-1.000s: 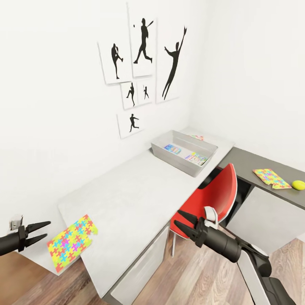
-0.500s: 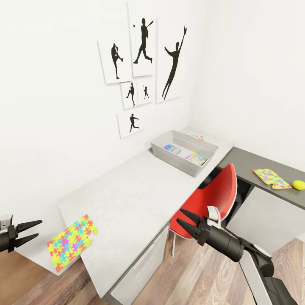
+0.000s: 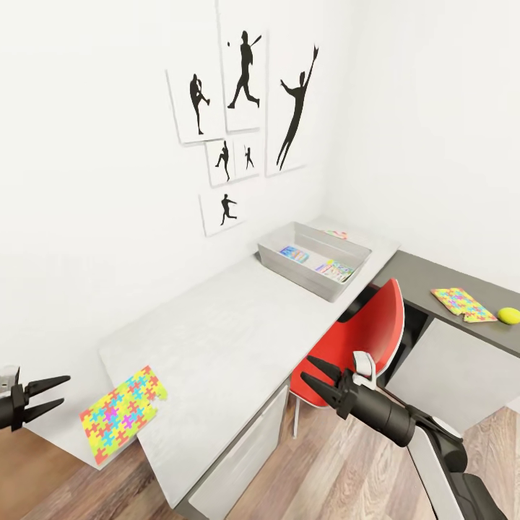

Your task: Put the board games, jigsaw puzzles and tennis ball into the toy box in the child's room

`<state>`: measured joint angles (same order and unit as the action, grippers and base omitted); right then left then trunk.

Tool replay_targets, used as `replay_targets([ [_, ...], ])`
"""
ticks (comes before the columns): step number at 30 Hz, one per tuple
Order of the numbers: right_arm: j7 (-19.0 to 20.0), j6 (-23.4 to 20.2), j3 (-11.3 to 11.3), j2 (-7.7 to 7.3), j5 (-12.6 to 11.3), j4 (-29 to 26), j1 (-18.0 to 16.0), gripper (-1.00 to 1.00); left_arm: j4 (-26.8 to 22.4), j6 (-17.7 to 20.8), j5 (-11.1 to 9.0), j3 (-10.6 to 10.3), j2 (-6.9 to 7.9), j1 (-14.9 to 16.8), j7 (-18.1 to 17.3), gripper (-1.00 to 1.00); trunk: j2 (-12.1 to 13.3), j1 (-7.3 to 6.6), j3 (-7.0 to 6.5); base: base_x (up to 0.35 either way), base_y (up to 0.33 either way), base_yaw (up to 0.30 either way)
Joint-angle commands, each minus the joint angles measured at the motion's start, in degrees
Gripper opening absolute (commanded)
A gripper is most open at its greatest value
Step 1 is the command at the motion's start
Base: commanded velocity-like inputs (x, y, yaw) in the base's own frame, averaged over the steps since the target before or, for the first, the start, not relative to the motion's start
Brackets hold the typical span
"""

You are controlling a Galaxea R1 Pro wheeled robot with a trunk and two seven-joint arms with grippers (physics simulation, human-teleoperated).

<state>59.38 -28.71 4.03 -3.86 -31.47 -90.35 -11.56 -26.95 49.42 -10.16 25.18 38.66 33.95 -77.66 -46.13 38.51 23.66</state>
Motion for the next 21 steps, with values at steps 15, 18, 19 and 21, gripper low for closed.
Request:
replay_targets([
  [15, 0.03, -0.54, 0.01, -0.01, -0.34, 0.0, -0.03, 1.0, 4.64, 0.61, 0.03, 0.05, 0.01, 0.06, 0.61, 1.0, -0.45, 0.23, 0.24, 0.0, 0.0, 0.0],
  [18, 0.05, -0.55, 0.06, -0.01, -0.34, 0.0, -0.02, 1.0, 6.34, 0.65, 0.06, 0.08, 0.16, 0.06, 0.75, 1.0, -1.65, 0.89, 0.78, 0.0, 0.0, 0.0],
  [19, 0.06, -0.55, 0.06, -0.03, -0.34, 0.0, -0.02, 1.0, 6.77, 0.65, 0.08, 0.07, 0.31, 0.06, 0.77, 1.0, -2.06, 1.11, 0.96, 0.0, 0.0, 0.0],
  [21, 0.07, -0.55, 0.08, -0.05, -0.34, 0.0, 0.0, 1.0, 7.6, 0.66, 0.1, 0.06, 0.65, 0.07, 0.84, 1.0, -2.86, 1.55, 1.32, 0.0, 0.0, 0.0],
])
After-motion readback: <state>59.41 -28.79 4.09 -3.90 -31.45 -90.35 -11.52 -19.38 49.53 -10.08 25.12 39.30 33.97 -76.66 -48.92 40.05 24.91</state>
